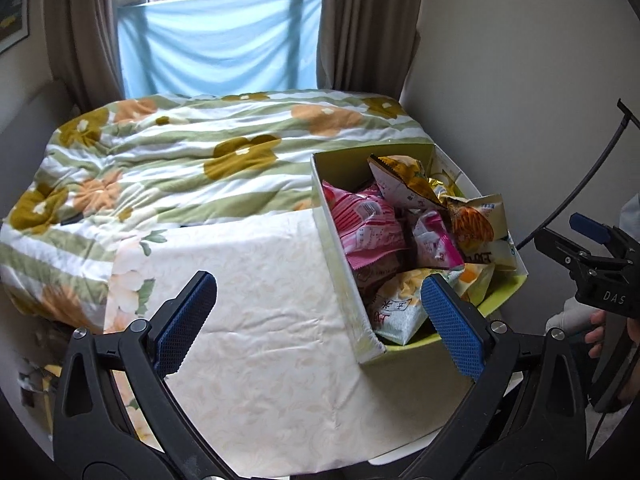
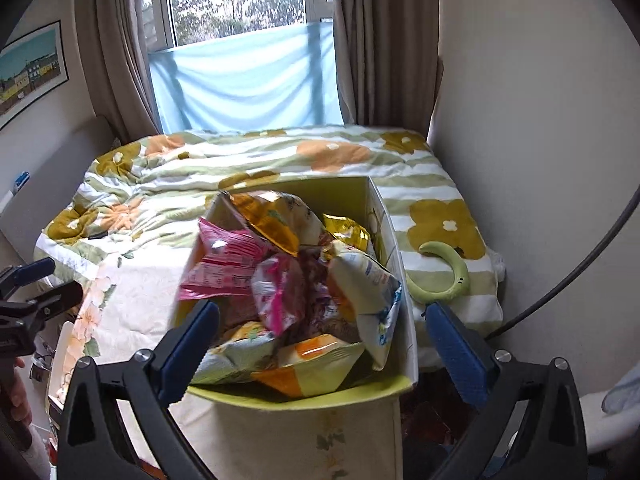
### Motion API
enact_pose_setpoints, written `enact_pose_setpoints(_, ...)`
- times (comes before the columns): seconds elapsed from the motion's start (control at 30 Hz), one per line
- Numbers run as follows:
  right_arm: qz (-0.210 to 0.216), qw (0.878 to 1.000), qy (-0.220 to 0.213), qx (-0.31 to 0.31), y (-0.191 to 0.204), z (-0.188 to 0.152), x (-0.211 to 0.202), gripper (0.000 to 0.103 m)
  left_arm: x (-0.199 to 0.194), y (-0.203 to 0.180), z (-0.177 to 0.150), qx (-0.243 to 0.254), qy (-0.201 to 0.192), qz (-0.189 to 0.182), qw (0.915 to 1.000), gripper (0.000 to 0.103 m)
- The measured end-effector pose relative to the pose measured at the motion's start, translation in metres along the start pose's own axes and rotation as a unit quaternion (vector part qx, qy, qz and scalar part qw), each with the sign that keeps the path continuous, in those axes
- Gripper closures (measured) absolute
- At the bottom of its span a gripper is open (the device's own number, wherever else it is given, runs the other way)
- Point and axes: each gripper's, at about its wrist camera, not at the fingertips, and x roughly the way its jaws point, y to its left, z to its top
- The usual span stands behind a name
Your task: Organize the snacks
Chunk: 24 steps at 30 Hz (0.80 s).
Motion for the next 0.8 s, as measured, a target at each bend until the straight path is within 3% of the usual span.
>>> enact_pose_setpoints(0.13,0.012,0.999,-0.031,0.0,0.022,-0.003,-0.038,0.0,-0.05,0.01,-0.013,0.004,-0.039,0.022,0.999,0.001)
enact_pose_setpoints(0.33,0.034,0.997,-0.067,0.006,0.06,-0.016,-0.091,0.0,-0.126,0.025,-0.039,-0.004,-0.111,0.074,0.991,0.001)
enact_pose_setpoints(0.57,0.034,0.995,-0.097,-0.007,0.102,-0.041,-0.129,0.0,-0.178,0.038,-0.074,-0.01,-0.141,0.117,0.983,0.001)
enact_pose_setpoints(0.8,0.014,0.995,-0.097,-0.023,0.121,-0.062,-0.137,0.0,-0.192,0.042,-0.097,-0.019,-0.144,0.117,0.9825,0.001)
